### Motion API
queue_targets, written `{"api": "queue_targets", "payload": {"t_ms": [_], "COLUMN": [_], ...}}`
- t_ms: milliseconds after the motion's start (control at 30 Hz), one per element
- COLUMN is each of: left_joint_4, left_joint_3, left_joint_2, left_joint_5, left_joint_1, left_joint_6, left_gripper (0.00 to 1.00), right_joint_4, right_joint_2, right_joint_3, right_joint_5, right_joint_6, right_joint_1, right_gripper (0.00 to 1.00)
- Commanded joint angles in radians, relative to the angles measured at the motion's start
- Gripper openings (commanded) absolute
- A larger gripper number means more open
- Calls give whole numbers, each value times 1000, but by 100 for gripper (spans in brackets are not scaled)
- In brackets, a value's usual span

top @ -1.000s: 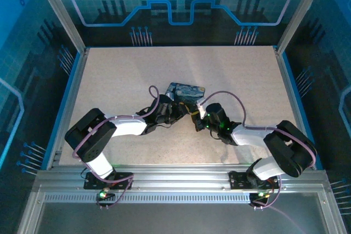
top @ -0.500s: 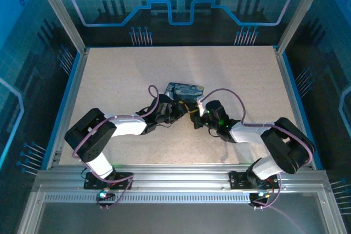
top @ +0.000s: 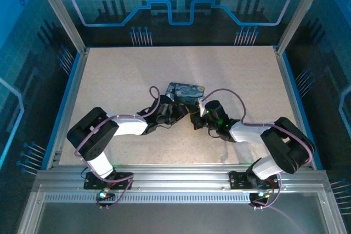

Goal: Unlock the padlock with the key

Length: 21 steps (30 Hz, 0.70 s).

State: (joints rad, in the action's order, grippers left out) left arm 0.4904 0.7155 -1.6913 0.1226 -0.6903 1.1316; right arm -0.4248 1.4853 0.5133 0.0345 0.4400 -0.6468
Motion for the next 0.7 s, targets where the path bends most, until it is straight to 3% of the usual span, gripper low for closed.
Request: {"api": "queue_targets", "payload": {"t_ms": [0, 233, 667], "left_joint_4": [2, 17, 27], "left_joint_3": [7, -2, -86], "left_joint_2": [-35, -51, 57], "left_joint_5": [56, 50, 27], "left_joint_1": [-24, -20, 22], "left_joint_6": [16, 18, 15], "left_gripper": [21, 28, 57], "right_joint_4": [5, 94, 228], "right_joint_2": [-34, -17, 22], "right_joint_3": [43, 52, 122], "right_joint_5": [75, 78, 110], "right_joint_6": [72, 120, 151], "right_joint_1": [-10, -13, -13], "right_gripper": [0, 0, 0]}}
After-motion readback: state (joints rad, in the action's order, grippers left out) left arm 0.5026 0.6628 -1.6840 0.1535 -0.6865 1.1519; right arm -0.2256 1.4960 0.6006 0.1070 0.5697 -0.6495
